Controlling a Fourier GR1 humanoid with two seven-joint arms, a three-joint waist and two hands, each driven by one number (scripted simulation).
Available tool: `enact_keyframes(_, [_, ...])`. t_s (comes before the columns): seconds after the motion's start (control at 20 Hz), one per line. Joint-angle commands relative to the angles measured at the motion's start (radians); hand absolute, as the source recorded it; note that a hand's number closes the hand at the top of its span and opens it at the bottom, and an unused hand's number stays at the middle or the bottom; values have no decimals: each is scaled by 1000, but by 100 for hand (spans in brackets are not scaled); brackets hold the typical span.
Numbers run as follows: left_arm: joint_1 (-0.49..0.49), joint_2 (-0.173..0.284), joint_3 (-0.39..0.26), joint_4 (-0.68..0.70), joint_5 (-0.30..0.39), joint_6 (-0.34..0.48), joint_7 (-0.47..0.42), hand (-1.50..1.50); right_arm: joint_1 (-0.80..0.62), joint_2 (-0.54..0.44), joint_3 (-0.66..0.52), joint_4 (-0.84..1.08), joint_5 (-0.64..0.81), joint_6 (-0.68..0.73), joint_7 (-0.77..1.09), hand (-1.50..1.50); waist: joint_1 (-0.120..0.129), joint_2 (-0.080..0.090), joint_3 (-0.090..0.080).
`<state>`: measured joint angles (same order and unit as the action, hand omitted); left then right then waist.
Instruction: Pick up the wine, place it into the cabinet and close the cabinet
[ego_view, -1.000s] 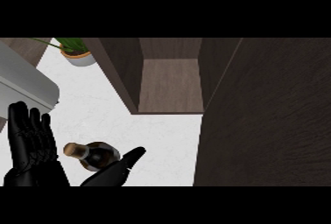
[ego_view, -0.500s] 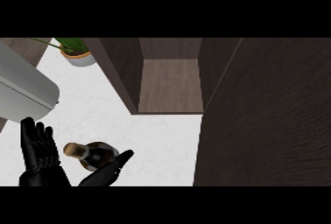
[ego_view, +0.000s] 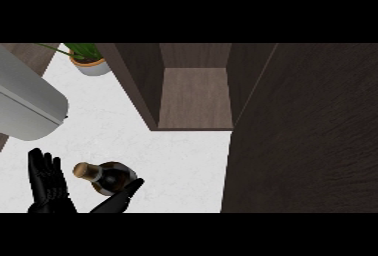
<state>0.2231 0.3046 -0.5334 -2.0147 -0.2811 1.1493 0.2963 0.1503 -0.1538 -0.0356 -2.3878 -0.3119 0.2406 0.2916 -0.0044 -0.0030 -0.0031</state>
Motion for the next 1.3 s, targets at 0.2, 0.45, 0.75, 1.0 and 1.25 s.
enact_keyframes(0.2, [83, -22, 114, 88, 338, -91, -333, -150, 19, 12, -22, -61, -110, 8, 20, -150, 10, -2, -1])
enact_keyframes(0.45, [172, -105, 211, 203, 495, -253, -576, -150, 92, 26, 19, -115, -75, 29, 21, -150, 8, -3, 0])
enact_keyframes(0.75, [223, -154, 307, 358, 609, -454, -789, -150, 19, 7, 1, -117, -107, 3, 89, -150, 9, 0, 1])
enact_keyframes(1.0, [107, -188, 381, 582, 659, -569, -869, -150, 33, 58, 42, -95, -35, -2, 38, -150, 1, 2, 2])
enact_keyframes(1.25, [60, -222, 398, 682, 634, -588, -920, -150, -16, 39, 23, -103, -59, -15, 96, -150, 3, 2, 2])
